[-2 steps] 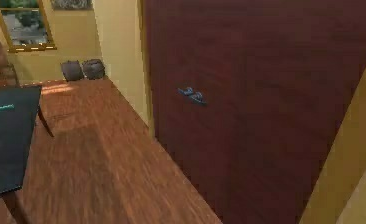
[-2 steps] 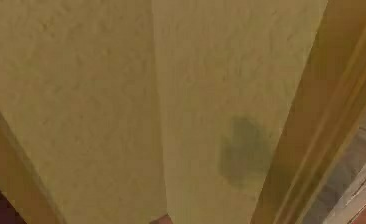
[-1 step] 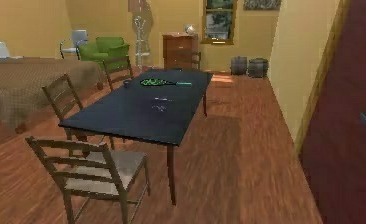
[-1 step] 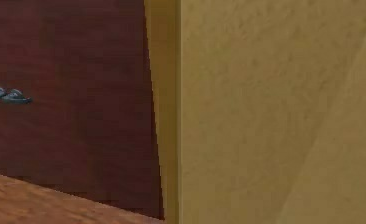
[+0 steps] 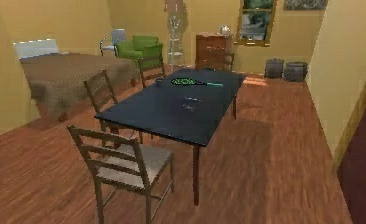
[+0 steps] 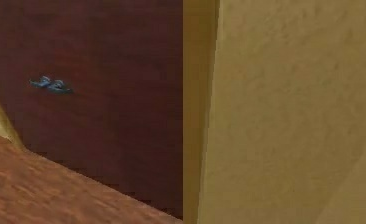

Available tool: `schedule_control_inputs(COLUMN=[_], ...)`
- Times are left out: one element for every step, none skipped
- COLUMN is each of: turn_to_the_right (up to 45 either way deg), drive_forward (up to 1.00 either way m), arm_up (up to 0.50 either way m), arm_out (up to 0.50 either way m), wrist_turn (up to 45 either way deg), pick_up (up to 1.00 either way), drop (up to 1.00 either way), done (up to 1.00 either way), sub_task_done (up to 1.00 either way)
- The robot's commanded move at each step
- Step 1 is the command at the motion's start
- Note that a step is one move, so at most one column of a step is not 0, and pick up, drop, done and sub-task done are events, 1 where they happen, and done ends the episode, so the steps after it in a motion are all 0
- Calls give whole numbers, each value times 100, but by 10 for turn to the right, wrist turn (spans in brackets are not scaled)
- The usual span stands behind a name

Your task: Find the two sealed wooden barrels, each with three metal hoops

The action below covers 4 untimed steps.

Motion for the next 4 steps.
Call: schedule_control_inputs(turn_to_the_right=[0,390,0,-120], drive_forward=[10,0,65,0], arm_up=[0,0,0,0], arm_out=[0,0,0,0], wrist_turn=[0,0,0,0], pick_up=[0,0,0,0], drop=[0,0,0,0], done=[0,0,0,0], sub_task_done=[0,0,0,0])
